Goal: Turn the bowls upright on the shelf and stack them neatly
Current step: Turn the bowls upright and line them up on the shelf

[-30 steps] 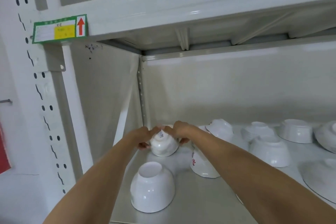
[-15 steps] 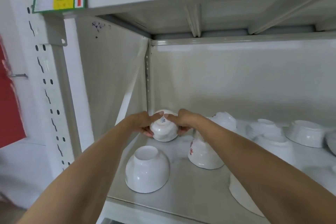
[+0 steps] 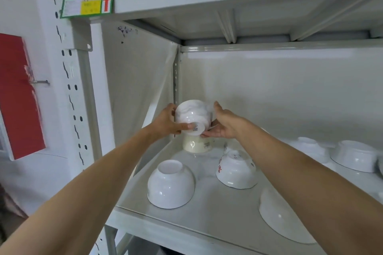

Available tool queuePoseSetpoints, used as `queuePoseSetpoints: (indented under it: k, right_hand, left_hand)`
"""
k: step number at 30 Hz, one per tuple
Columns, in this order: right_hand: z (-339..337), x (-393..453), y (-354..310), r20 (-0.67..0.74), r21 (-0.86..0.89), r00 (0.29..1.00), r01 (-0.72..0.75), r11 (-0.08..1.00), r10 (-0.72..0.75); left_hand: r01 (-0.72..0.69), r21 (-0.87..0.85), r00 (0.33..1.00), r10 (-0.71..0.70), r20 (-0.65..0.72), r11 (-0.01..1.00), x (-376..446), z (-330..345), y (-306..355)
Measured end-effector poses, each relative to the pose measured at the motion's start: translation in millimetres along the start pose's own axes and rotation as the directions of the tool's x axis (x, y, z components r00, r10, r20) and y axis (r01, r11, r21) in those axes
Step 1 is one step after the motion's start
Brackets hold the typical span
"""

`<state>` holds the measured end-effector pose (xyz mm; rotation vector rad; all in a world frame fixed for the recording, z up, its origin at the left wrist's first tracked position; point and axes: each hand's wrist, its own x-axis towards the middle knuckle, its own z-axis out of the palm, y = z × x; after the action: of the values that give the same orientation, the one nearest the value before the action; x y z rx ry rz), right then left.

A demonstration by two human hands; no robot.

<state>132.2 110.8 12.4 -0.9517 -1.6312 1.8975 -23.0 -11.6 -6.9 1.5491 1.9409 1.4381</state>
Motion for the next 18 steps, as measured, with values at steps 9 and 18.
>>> queuePoseSetpoints:
  k: [9, 18]
  right_hand:
    - [1, -2, 6, 0.02, -0.109, 0.991, -0.13, 0.986, 0.133]
    - [16, -4, 33, 0.009, -0.319, 0.996, -0.082, 0.944, 0.09]
  left_hand:
    - [0.228, -0.189, 0.962, -0.191, 0.197, 0.955, -11, -1, -5]
    - [0.52, -0.027, 0.851, -0.515, 0.103, 0.854, -8, 6, -19]
